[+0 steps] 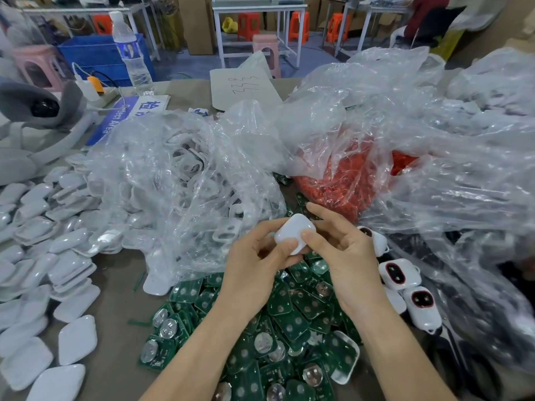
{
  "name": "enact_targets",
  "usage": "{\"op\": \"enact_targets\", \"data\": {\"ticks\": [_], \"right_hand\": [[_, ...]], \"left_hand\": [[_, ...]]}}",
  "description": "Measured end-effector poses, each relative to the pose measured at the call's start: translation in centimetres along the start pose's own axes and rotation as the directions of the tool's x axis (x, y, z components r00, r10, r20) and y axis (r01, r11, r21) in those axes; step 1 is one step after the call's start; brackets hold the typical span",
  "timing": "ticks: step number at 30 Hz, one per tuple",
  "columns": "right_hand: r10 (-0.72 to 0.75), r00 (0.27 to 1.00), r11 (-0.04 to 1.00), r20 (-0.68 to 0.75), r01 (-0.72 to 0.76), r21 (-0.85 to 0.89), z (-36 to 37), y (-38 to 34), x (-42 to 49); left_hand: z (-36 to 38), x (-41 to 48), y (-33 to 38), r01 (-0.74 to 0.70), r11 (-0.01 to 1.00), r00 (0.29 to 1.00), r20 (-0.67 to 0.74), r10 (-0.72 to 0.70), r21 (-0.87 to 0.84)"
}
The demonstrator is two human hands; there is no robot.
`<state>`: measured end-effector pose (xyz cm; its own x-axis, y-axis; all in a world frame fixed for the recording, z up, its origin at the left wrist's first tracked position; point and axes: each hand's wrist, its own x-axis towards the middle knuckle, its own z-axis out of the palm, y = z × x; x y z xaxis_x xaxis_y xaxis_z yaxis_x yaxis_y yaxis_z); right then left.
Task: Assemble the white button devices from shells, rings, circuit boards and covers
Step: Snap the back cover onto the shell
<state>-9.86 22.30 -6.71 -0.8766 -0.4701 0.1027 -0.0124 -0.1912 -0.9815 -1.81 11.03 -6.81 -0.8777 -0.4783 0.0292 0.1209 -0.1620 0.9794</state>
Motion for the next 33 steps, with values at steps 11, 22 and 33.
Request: {"op": "enact_targets", "data": {"ticks": [11,22,33], "right_hand": [[0.017,1.0,0.997,0.003,-0.017,-0.07,-0.25,0.5,0.08],[-0.058,0.992,0.987,0.114,0.074,-0.145,-0.79,0.03,0.07],[-0.044,0.984,0.999,0.172,0.048,-0.017,-0.68,-0.11,0.03]], "left_hand": [[-0.33,0.21,-0.32,-0.057,0.977,0.998,-0.007,0.06,0.205],[-0.54,-0.14,-0.03,-0.207,0.878,0.976,0.03,0.216,0.431],[-0.4,0.01,-0.07,-0.431,0.583,0.839,0.068,0.54,0.689]]}}
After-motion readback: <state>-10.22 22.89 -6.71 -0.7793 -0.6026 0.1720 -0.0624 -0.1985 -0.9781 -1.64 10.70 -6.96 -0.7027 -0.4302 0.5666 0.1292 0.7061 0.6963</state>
